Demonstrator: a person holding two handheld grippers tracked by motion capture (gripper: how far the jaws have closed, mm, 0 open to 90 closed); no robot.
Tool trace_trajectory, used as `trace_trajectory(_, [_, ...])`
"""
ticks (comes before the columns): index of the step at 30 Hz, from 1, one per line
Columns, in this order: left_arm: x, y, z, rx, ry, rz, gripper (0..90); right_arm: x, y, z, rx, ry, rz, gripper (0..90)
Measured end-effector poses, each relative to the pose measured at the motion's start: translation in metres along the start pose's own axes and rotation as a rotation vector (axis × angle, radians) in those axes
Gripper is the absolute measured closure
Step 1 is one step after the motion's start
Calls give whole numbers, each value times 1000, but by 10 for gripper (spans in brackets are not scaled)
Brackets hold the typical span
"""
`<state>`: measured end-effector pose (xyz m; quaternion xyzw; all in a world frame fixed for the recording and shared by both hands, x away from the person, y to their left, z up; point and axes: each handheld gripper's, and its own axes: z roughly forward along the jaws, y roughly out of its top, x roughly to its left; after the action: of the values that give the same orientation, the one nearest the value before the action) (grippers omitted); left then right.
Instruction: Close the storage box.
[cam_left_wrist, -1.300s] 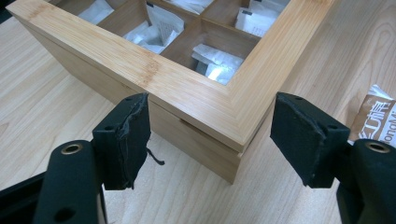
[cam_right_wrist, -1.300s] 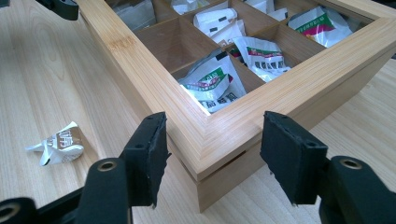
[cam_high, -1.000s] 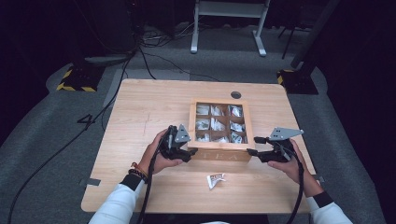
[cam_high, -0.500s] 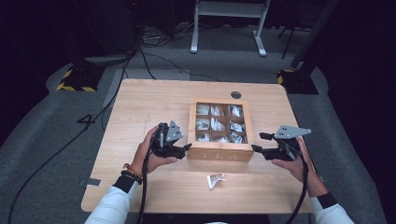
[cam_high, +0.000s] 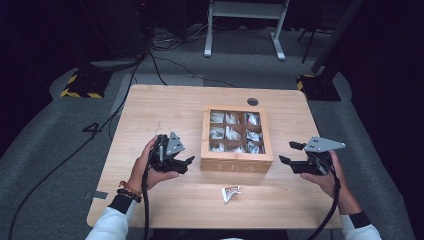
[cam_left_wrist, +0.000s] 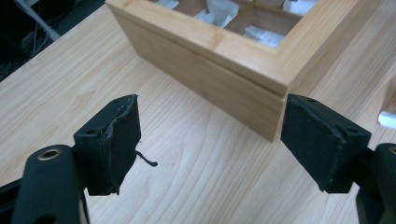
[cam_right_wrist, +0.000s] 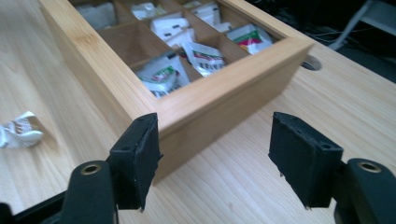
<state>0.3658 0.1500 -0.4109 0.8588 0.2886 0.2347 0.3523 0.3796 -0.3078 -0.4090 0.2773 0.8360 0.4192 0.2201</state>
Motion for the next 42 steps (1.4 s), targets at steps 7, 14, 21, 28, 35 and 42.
trace_trajectory(7, [4, -17, -18, -5, 35, -12, 181, -4, -10, -12, 16, -65, -1, 281])
trace_trajectory(14, [8, -33, -30, 27, 73, -11, 179, -5, -22, -20, 31, -84, 20, 248])
trace_trajectory(21, [11, -43, -36, 34, 88, -12, 179, -4, -38, -30, 41, -101, 31, 252])
trace_trajectory(28, [14, -64, -36, 43, 80, -47, 179, -7, -53, -39, 64, -117, 40, 257])
trace_trajectory(35, [16, -81, -35, 85, 84, -56, 180, -5, -69, -43, 87, -130, 42, 259])
trace_trajectory(42, [19, -99, -34, 109, 46, -103, 181, -7, -89, -41, 105, -133, 57, 268])
